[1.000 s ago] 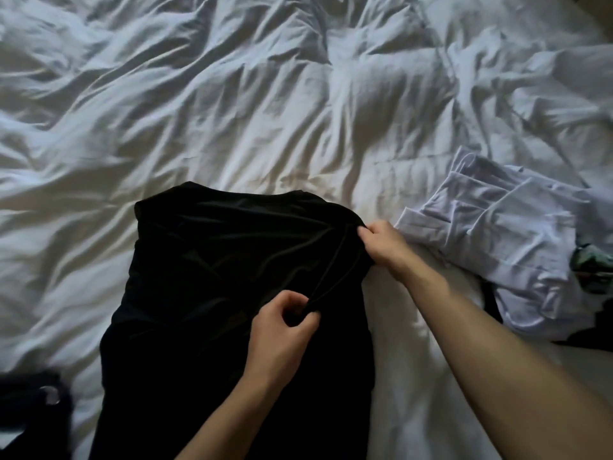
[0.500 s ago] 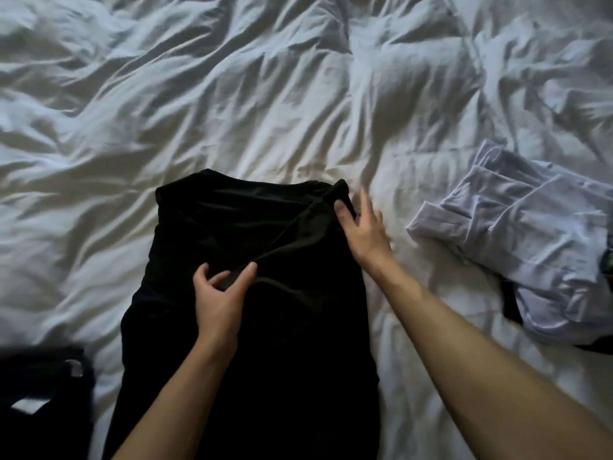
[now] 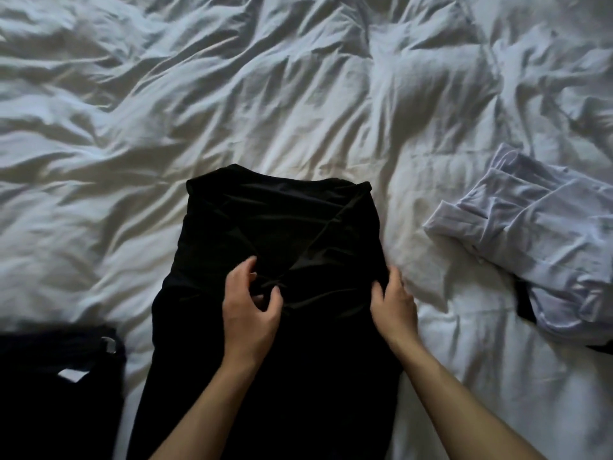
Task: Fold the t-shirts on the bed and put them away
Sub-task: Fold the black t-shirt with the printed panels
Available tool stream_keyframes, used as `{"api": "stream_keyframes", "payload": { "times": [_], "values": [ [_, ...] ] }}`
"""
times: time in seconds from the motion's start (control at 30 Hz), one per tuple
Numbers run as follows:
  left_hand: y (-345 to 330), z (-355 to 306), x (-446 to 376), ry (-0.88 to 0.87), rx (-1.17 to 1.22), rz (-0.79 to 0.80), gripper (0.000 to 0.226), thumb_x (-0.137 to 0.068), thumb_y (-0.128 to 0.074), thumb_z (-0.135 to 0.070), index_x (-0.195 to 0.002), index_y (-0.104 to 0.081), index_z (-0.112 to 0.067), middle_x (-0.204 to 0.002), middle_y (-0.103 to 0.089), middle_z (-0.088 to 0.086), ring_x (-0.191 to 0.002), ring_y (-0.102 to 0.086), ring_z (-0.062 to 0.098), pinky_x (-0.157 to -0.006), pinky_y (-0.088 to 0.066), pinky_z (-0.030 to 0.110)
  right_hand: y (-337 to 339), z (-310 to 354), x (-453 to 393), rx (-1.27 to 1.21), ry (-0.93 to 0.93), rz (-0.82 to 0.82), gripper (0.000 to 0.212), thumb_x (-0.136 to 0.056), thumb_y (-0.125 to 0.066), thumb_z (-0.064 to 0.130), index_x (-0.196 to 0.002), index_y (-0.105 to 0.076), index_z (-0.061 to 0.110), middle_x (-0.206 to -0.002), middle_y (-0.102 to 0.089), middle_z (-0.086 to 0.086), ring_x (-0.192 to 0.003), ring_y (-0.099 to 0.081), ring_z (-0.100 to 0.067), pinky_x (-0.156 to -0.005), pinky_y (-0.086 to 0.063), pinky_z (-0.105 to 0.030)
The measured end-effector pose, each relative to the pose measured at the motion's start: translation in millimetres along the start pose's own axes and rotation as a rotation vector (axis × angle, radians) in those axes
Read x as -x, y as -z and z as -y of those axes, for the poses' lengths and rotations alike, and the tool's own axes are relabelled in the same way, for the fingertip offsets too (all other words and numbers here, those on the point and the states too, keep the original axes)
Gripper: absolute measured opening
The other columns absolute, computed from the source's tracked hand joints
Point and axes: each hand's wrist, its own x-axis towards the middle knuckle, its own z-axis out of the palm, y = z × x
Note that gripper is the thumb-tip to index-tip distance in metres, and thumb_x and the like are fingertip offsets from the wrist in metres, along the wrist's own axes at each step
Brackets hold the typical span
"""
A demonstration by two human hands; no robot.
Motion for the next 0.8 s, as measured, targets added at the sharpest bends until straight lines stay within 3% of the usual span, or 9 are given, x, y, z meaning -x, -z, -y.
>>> {"api": "stream_keyframes", "payload": {
  "times": [0.07,0.13,0.23,0.33,0.47,0.57,0.67,0.73,0.8],
  "values": [
    [17.3,0.9,-28.9,-0.19,-0.154,-0.002,0.034,-0.086,-0.068,-0.014,-0.12,-0.064,-0.016,-0.103,-0.065,-0.002,-0.093,-0.063,0.014,-0.082,-0.052,0.026,8.3,5.0,-0.8,0.13,0.2,-0.184,0.06,-0.093,-0.06,0.03,-0.144,-0.041,0.005,-0.131,-0.05,-0.024,-0.115,-0.05,-0.041,-0.094,-0.042,-0.046],
    [34.9,10.7,-72.8,-0.305,-0.341,0.012,0.033,-0.085,-0.064,-0.017,-0.117,-0.068,-0.016,-0.105,-0.066,0.002,-0.099,-0.06,0.025,-0.089,-0.048,0.033,17.0,24.7,-10.5,0.227,0.539,-0.359,0.065,-0.088,-0.059,0.043,-0.144,-0.046,0.012,-0.133,-0.05,-0.018,-0.117,-0.048,-0.036,-0.097,-0.041,-0.046],
    [52.7,33.8,-134.9,-0.434,-0.673,0.202,0.048,-0.082,-0.051,-0.043,-0.122,-0.069,-0.022,-0.129,-0.061,0.007,-0.122,-0.052,0.036,-0.096,-0.047,0.05,9.5,66.6,-36.8,0.385,0.891,-0.22,0.063,-0.09,-0.047,0.056,-0.146,-0.045,0.027,-0.146,-0.046,-0.011,-0.136,-0.04,-0.033,-0.108,-0.034,-0.046],
    [57.2,59.6,-166.2,-0.429,-0.859,0.351,0.067,-0.081,-0.044,-0.061,-0.136,-0.058,-0.025,-0.147,-0.047,0.01,-0.139,-0.036,0.035,-0.103,-0.038,0.053,-22.2,73.3,-59.4,0.632,0.815,-0.077,0.071,-0.089,-0.029,0.068,-0.149,-0.04,0.032,-0.154,-0.038,-0.012,-0.143,-0.031,-0.035,-0.115,-0.018,-0.051],
    [55.2,88.5,-190.8,-0.172,-0.751,0.147,0.077,-0.093,-0.062,-0.038,-0.156,-0.024,-0.014,-0.162,-0.015,0.018,-0.146,-0.017,0.04,-0.117,-0.021,0.052,-40.9,54.9,-81.9,0.626,0.557,-0.185,0.077,-0.089,-0.025,0.068,-0.152,-0.035,0.025,-0.154,-0.034,-0.017,-0.141,-0.031,-0.038,-0.114,-0.02,-0.056],
    [52.9,87.3,-200.0,-0.12,-0.624,0.131,0.084,-0.092,-0.065,-0.029,-0.157,-0.015,-0.011,-0.15,-0.031,0.025,-0.134,-0.032,0.046,-0.114,-0.024,0.052,-43.4,54.9,-87.9,0.595,0.531,-0.231,0.077,-0.091,-0.028,0.066,-0.153,-0.032,0.021,-0.152,-0.036,-0.019,-0.14,-0.033,-0.038,-0.113,-0.022,-0.058],
    [50.4,68.3,-203.6,0.022,-0.405,0.134,0.093,-0.09,-0.069,-0.027,-0.158,-0.008,-0.013,-0.152,-0.03,0.025,-0.138,-0.03,0.043,-0.115,-0.023,0.05,-44.0,52.9,-95.7,0.573,0.492,-0.257,0.075,-0.092,-0.029,0.063,-0.151,-0.036,0.018,-0.151,-0.038,-0.021,-0.14,-0.034,-0.038,-0.113,-0.024,-0.06],
    [49.5,59.4,-190.7,-0.014,-0.539,0.037,0.091,-0.09,-0.068,-0.034,-0.157,-0.012,-0.01,-0.15,-0.031,0.024,-0.135,-0.032,0.042,-0.114,-0.026,0.05,-40.6,55.8,-102.5,0.563,0.464,-0.287,0.075,-0.092,-0.03,0.062,-0.149,-0.038,0.014,-0.151,-0.038,-0.023,-0.139,-0.035,-0.041,-0.114,-0.024,-0.062],
    [54.6,56.8,-160.8,-0.193,-0.658,-0.056,0.078,-0.093,-0.062,-0.038,-0.154,-0.024,-0.009,-0.148,-0.034,0.02,-0.131,-0.035,0.04,-0.108,-0.031,0.051,-35.1,62.8,-96.4,0.546,0.457,-0.372,0.073,-0.095,-0.035,0.058,-0.15,-0.037,0.01,-0.152,-0.035,-0.025,-0.14,-0.034,-0.043,-0.114,-0.024,-0.062]
  ]
}}
